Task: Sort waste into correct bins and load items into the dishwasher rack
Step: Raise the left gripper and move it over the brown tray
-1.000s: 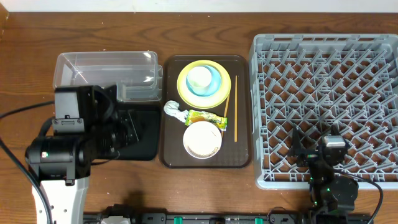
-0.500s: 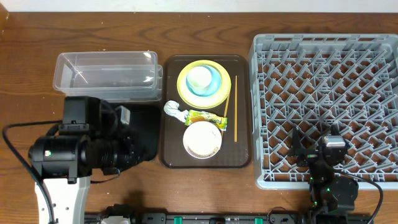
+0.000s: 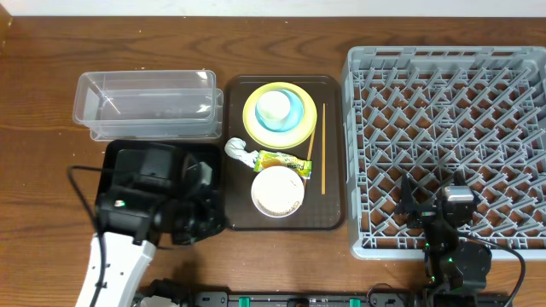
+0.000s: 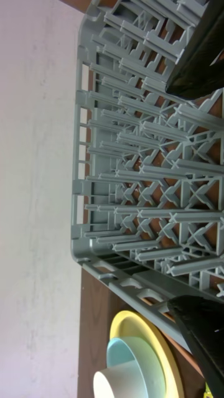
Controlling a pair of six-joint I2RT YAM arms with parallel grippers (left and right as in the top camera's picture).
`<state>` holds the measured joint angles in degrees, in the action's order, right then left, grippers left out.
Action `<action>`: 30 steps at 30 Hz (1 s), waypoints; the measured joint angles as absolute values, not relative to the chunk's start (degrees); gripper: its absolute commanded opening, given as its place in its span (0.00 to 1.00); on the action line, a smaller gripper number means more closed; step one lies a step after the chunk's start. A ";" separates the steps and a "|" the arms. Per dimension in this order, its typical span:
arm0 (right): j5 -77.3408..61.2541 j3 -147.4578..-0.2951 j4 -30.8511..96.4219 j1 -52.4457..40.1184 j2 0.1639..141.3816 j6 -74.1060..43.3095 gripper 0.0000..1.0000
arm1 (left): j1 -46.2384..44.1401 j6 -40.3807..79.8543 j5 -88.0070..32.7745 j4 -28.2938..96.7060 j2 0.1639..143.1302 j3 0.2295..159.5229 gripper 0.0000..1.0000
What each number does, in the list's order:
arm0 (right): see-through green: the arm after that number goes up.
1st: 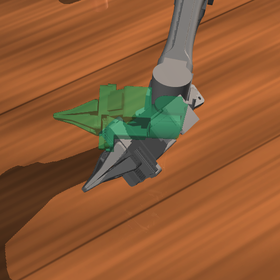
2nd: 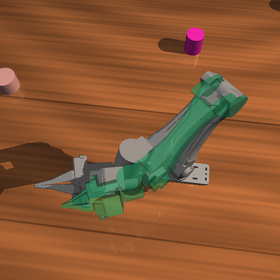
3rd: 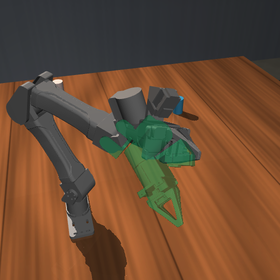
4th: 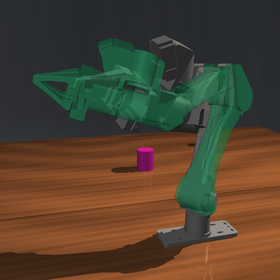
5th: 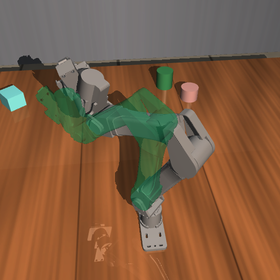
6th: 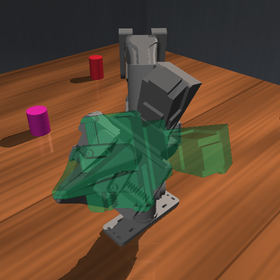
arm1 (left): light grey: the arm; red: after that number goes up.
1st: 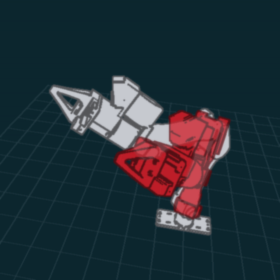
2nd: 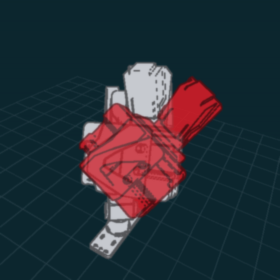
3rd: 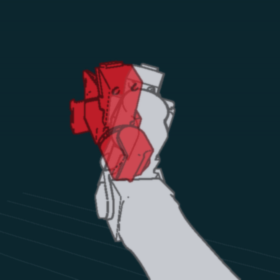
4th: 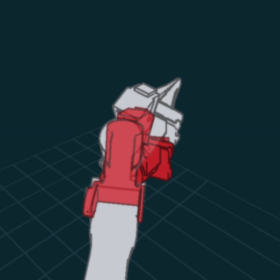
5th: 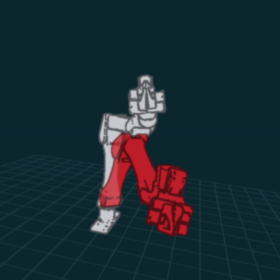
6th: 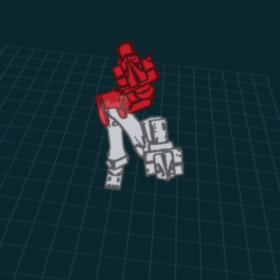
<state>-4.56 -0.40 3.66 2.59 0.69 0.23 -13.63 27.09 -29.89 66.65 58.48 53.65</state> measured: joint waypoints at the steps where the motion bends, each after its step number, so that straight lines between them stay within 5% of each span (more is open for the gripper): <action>1: -4.56 -0.38 3.66 2.59 0.69 0.23 0.99 | -15.11 28.56 -29.50 63.79 58.57 52.77 0.07; 10: -4.56 -0.38 3.68 2.59 0.69 0.23 0.99 | -27.03 36.14 -23.79 48.49 66.11 52.56 0.06; 18: -4.56 -0.40 3.66 2.59 0.67 0.23 0.99 | -28.29 28.38 -16.51 72.18 92.01 80.16 0.06; 20: -4.56 -0.38 3.66 2.59 0.69 0.23 0.99 | -28.29 26.81 -12.36 78.48 97.06 89.49 0.17; 21: -4.56 -0.38 3.68 2.59 0.67 0.23 0.99 | -28.29 26.06 -10.35 80.47 98.87 93.27 0.36; 23: -4.56 -0.38 3.66 2.59 0.69 0.23 0.99 | -28.29 25.41 -6.59 81.23 101.19 98.50 0.52; 30: -4.56 -0.38 3.66 2.59 0.69 0.23 0.99 | -28.29 24.82 -0.99 82.02 101.91 100.20 0.59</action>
